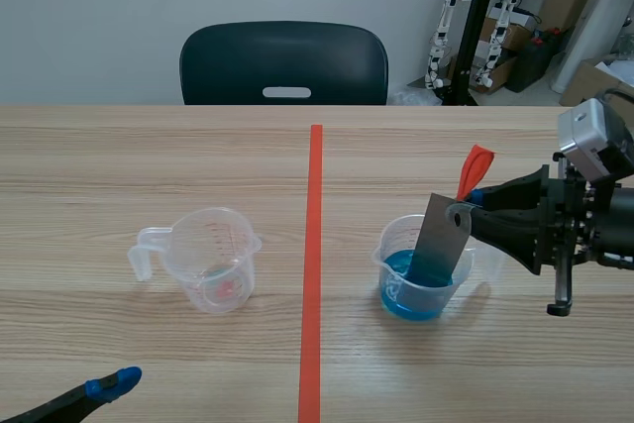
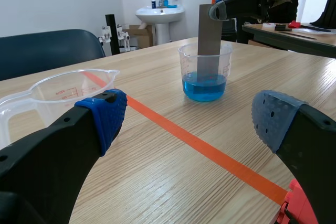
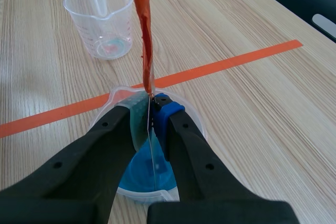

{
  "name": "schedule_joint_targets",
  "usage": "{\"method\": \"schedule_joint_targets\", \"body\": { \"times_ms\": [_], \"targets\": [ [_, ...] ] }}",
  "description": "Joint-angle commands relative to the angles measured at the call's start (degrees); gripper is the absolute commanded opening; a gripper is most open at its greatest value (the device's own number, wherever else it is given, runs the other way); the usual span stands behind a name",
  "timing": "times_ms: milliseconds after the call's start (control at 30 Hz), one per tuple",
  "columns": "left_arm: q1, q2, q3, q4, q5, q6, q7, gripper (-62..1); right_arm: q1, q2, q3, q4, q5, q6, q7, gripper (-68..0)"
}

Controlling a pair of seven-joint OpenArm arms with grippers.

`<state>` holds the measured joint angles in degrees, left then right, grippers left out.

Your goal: Do the redox reaction experiment. lower the plate into the blue solution

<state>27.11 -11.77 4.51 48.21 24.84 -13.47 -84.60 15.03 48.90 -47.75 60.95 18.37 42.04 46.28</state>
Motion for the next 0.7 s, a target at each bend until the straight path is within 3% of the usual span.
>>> {"method": "schedule_joint_targets", "body": {
  "times_ms": [0, 667],
  "targets": [
    [0.3, -0.5, 0.0, 0.2, -0.3, 0.2, -0.9, -10.1, 0.9, 0.3, 0.2, 0.1, 0.2, 0.7, 0.7, -66.9],
    [0.3, -0.5, 0.0, 0.2, -0.3, 0.2, -0.9, -10.2, 0.9, 0.3, 0.2, 0.1, 0.2, 0.7, 1.7, -66.9]
  ]
}}
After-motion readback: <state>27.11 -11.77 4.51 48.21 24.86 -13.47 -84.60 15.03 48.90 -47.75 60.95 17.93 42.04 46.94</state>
